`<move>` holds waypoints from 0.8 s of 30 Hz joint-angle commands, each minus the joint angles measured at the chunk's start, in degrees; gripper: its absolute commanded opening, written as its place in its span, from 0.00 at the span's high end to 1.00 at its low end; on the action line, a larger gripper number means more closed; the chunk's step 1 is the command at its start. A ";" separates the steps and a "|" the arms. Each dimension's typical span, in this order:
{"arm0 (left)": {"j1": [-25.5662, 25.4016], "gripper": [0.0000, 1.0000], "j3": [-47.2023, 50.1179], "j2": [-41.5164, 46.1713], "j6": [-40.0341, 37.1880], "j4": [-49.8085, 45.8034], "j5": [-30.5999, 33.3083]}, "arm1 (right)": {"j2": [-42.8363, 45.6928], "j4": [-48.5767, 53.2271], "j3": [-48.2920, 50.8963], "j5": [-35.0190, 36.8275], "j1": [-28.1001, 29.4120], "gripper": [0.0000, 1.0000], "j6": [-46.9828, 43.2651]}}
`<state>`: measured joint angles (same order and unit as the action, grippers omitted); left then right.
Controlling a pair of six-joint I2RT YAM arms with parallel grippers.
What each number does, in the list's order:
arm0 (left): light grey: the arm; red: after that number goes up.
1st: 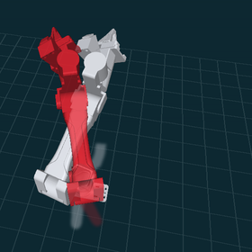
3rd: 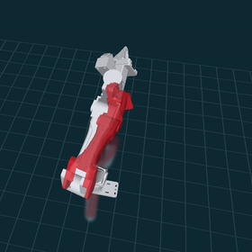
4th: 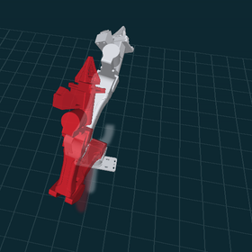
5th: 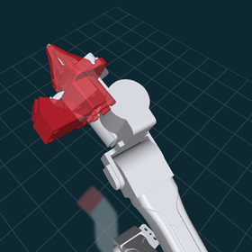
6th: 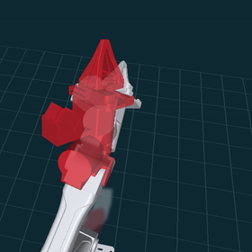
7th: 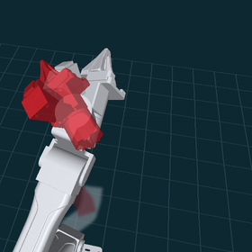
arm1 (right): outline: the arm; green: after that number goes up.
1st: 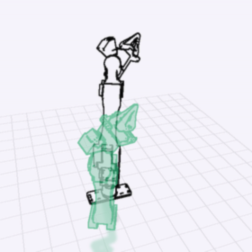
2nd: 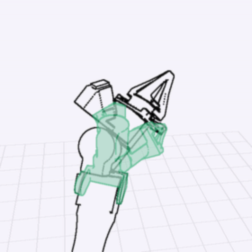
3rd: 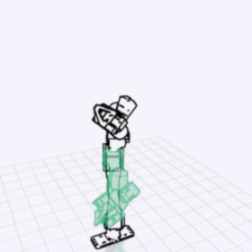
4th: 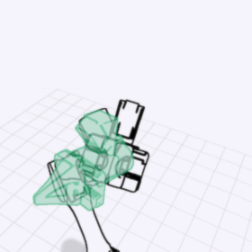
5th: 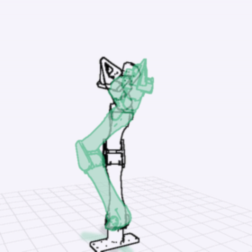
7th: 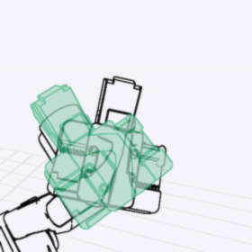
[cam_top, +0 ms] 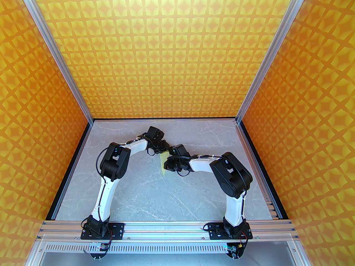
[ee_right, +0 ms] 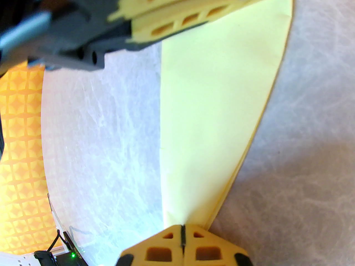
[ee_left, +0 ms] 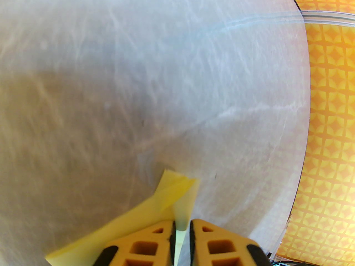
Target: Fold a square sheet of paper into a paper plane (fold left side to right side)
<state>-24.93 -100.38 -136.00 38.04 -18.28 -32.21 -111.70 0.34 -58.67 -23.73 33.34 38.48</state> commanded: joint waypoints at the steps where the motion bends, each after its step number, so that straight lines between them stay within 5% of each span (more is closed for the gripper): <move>1: 4.25 0.83 -3.34 -5.60 -3.41 3.63 9.71 | -2.92 15.09 4.42 0.04 1.55 1.00 -0.73; 13: 7.69 0.83 -13.28 -8.44 -2.67 -1.92 9.25 | -1.88 16.05 4.43 -0.01 1.55 1.00 -1.37; 18: 7.88 0.81 -6.17 1.27 -3.08 -0.41 9.18 | -1.25 16.45 2.51 -0.09 1.46 1.00 -1.57; 24: 6.29 0.81 14.45 18.03 -0.46 6.62 8.70 | 0.29 16.18 -1.49 -1.07 1.11 1.00 -0.80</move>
<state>-16.97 -92.33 -125.84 37.10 -16.60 -24.99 -110.50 7.42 -60.16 -25.54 34.04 38.06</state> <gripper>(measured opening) 0.189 0.030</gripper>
